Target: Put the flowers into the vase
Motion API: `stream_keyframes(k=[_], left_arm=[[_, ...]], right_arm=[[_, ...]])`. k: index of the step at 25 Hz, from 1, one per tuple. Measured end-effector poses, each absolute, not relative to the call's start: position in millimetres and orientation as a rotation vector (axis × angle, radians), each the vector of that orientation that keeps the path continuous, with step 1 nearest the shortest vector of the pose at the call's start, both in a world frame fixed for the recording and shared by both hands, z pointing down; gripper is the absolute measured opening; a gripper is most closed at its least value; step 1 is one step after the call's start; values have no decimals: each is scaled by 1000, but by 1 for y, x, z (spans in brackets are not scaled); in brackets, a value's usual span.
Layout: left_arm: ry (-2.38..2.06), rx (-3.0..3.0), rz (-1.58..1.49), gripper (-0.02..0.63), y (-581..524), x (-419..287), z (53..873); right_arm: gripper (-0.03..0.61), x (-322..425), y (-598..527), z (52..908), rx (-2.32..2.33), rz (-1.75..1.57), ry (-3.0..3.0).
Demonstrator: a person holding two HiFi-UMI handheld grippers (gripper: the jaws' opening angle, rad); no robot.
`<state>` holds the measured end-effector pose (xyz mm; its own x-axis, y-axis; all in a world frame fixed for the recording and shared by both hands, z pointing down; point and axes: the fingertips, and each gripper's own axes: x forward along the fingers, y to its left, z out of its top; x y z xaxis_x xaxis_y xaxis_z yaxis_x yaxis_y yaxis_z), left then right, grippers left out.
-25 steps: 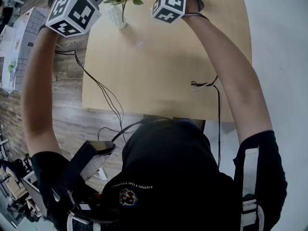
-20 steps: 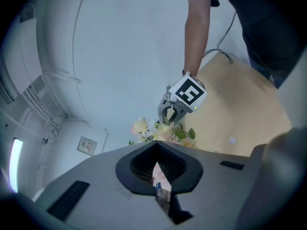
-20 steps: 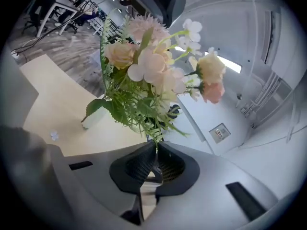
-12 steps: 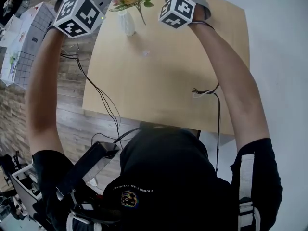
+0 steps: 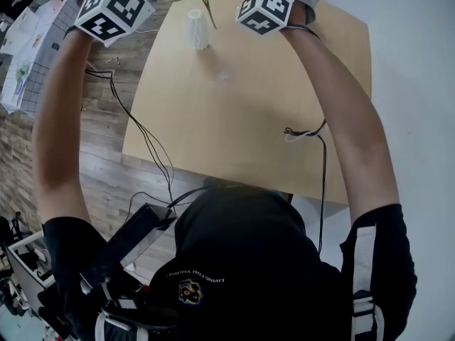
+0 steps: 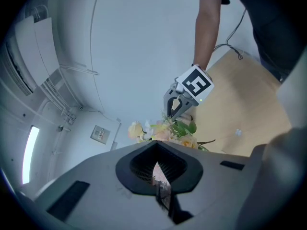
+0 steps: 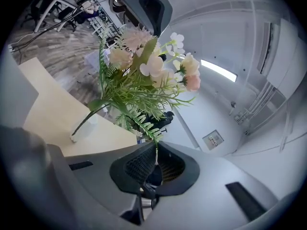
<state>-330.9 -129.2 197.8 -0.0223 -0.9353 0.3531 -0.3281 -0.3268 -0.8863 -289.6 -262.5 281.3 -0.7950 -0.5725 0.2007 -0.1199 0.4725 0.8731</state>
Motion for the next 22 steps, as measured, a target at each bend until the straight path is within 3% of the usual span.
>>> stream_keyframes(k=[22], left_arm=[[1402, -1592, -1329, 3, -119, -366, 160]], right_arm=[[25, -331, -245, 253, 647, -1336, -2257]])
